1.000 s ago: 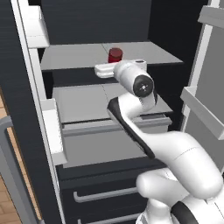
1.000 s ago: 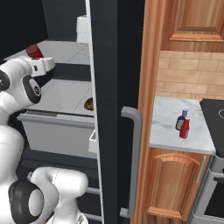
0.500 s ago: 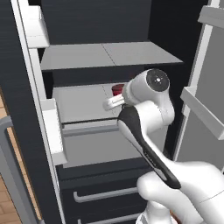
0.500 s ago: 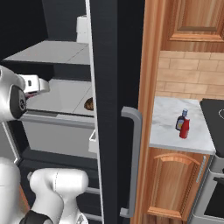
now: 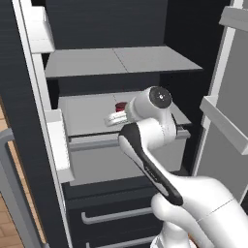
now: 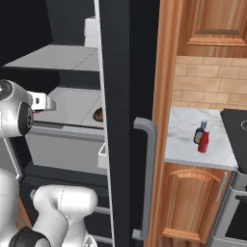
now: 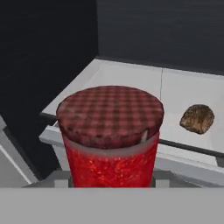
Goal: Place the ketchup and condiment bottle from the counter to the top shelf of the fridge. If the existing items in the fridge are on the top shelf, move them to other shelves.
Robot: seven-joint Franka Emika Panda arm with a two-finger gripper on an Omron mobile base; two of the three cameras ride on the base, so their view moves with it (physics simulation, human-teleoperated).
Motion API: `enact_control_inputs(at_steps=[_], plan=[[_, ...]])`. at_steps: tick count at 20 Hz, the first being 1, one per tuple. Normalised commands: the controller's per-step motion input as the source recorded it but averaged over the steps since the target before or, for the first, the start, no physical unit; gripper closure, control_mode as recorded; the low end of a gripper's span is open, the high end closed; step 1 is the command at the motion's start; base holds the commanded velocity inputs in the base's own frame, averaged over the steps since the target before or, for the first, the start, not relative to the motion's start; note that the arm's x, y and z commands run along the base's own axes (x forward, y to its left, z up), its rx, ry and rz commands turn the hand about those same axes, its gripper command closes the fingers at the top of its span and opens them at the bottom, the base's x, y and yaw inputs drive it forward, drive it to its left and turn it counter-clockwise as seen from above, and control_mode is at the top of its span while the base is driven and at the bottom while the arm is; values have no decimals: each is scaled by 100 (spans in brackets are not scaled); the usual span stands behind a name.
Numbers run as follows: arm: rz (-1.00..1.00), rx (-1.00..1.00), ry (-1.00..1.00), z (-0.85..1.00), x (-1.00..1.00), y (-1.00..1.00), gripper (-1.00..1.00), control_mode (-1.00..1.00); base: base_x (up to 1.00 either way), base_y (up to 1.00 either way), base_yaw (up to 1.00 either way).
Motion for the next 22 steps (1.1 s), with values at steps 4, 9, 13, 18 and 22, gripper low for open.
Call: enact_control_inputs(at_steps=[4, 9, 13, 18, 22], plan=[[-9, 0, 0, -15, 94, 16, 100, -100, 0, 0, 0], [-6, 0, 7, -31, 91, 12, 100, -100, 0, 0, 0], [-4, 0, 19, -64, 79, 4, 100, -100, 0, 0, 0], [-3, 0, 5, -45, 80, 8, 100, -100, 0, 0, 0], [-5, 0, 0, -49, 90, 20, 100, -100, 0, 0, 0]])
